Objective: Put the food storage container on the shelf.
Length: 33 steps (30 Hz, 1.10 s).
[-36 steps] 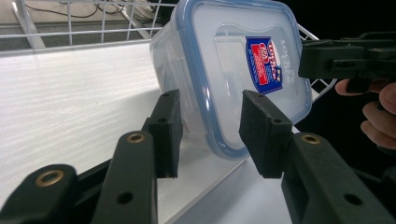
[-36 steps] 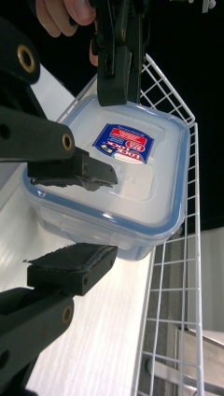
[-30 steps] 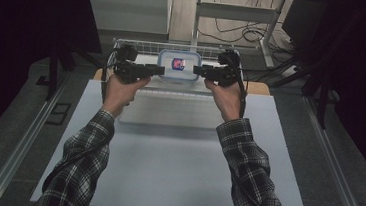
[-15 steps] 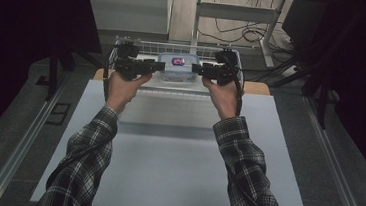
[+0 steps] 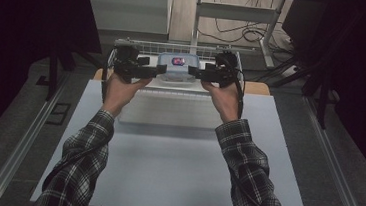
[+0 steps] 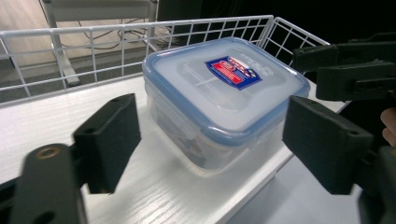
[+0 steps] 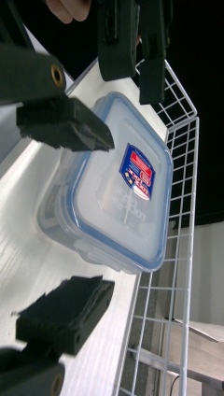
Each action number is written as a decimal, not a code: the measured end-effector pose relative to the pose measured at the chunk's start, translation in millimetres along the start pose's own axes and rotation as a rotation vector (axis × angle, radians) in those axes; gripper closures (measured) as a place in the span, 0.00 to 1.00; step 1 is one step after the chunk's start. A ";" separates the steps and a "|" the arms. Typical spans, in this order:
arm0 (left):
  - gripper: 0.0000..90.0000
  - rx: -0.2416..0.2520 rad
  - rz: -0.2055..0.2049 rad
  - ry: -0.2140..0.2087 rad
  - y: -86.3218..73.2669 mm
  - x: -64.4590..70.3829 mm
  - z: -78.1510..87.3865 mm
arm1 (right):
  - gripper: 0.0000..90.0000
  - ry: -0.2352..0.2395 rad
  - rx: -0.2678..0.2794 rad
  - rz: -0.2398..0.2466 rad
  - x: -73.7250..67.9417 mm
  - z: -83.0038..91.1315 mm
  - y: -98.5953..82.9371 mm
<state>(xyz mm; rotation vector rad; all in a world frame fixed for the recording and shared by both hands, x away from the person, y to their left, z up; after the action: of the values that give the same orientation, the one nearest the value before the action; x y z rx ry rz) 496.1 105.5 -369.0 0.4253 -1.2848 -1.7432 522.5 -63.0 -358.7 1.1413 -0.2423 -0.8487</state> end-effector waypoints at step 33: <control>0.05 0.011 -0.151 -0.029 -45.1 34.2 33.0 | 0.02 0.012 -0.025 0.122 -24.2 27.5 -38.9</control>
<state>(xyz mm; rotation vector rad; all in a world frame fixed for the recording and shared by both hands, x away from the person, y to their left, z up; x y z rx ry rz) 433.8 99.1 -388.0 0.5168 -1.3122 -1.8748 472.3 -71.2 -375.0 1.0967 -0.2874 -0.7348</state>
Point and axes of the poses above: each handheld gripper's, and its own axes: z roughly backward along the jaws, y roughly out of its top, x roughly to its right, the point moved 9 cm from there along -z, roughly forward along the jaws, and after that the axes turned 3 degrees about y, right-handed, at the moved point
